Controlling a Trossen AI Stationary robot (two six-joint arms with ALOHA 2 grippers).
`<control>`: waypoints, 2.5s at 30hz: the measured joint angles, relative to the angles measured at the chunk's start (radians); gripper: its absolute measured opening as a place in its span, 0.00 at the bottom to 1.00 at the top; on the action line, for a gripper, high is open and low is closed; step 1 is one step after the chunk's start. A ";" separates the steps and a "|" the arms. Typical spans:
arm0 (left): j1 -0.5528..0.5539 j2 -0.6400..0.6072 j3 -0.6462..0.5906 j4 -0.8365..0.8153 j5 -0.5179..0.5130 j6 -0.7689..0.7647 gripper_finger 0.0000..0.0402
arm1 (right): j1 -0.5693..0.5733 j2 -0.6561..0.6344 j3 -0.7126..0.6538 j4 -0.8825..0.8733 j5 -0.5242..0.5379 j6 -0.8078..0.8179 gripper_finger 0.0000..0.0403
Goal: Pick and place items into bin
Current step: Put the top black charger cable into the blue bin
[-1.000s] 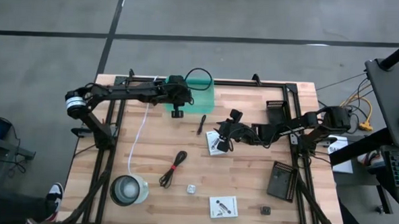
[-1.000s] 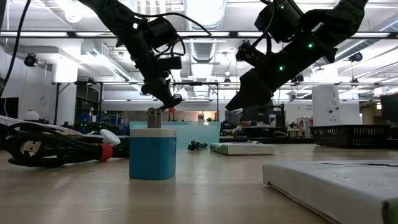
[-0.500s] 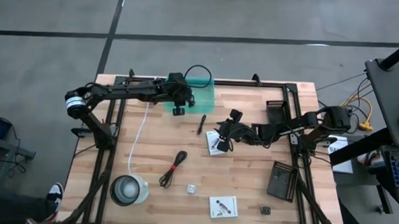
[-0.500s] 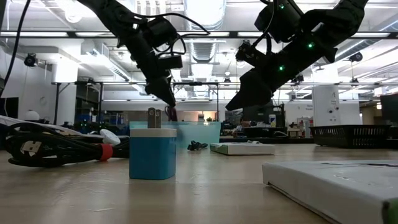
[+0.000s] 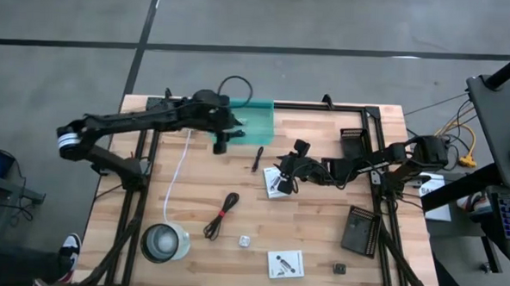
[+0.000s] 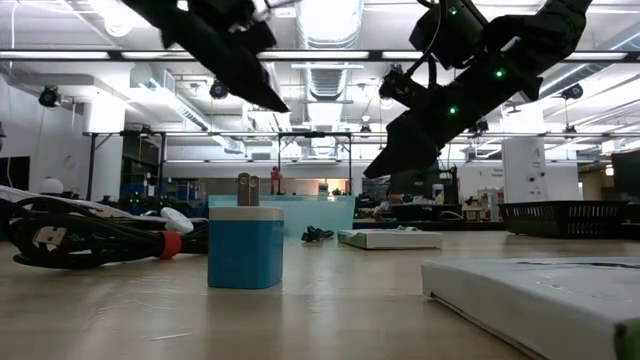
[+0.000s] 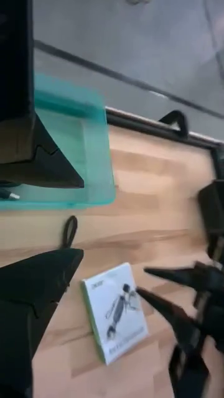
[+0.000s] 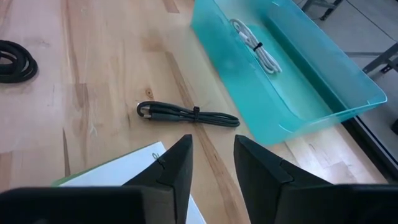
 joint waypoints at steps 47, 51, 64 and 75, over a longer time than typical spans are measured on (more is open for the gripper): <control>-0.005 -0.570 -0.555 0.478 0.020 -0.199 0.38 | -0.026 0.382 0.613 -0.652 -0.167 -0.612 0.56; -0.005 -0.569 -0.555 0.479 0.020 -0.199 0.38 | -0.049 0.435 0.699 -0.720 -0.158 -0.645 0.55; -0.005 -0.557 -0.555 0.476 0.020 -0.200 0.38 | -0.085 0.515 0.782 -0.806 -0.178 -0.815 0.54; -0.005 -0.526 -0.555 0.477 0.019 -0.200 0.38 | -0.129 0.513 0.793 -0.800 -0.385 -0.826 0.54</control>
